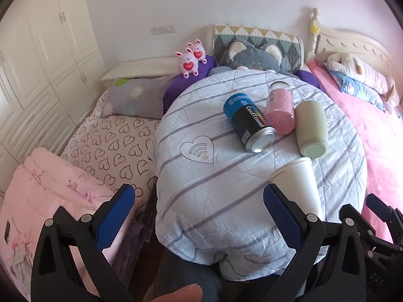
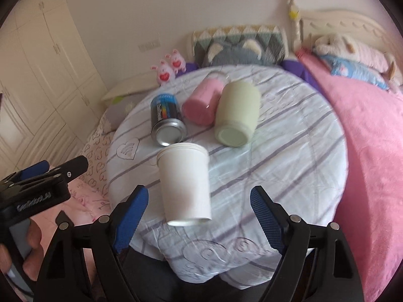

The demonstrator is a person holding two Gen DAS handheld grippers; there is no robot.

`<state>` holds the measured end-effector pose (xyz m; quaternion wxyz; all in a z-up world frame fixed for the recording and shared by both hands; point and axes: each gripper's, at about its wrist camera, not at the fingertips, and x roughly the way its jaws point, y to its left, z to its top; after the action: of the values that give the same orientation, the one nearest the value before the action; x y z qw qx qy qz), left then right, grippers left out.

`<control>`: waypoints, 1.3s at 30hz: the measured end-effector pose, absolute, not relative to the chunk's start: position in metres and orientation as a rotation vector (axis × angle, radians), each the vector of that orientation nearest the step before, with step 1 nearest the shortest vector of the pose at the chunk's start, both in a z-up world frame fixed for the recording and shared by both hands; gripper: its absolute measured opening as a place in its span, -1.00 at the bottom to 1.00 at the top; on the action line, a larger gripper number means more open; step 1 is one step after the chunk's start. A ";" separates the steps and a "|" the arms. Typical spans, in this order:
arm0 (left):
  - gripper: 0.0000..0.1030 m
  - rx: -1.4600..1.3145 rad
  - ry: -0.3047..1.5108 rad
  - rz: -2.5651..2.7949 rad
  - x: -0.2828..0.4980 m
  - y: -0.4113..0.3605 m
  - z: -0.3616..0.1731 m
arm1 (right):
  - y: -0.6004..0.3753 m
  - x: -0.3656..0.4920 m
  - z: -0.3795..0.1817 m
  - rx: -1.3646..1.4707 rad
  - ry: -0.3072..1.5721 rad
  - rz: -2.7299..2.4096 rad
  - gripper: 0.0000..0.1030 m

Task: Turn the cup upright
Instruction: 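Lift the white cup with the right tool, rotate it upright, set it down, then open the right tool and move the left tool to the upright cup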

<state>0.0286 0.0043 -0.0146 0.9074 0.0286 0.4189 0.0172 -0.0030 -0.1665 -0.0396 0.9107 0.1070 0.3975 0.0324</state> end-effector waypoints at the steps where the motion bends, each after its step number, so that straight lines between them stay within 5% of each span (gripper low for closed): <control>1: 1.00 0.057 0.866 0.037 0.026 0.003 -0.015 | -0.168 -0.006 -0.039 0.225 0.813 0.061 0.63; 39: 1.00 0.103 0.907 -0.017 0.007 -0.065 -0.026 | -0.223 -0.028 -0.045 0.293 0.801 0.030 0.63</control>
<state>0.0069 -0.0652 -0.0264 0.8975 0.0499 0.4381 -0.0083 -0.0283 -0.2226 -0.0450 0.9104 0.1419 0.3882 0.0144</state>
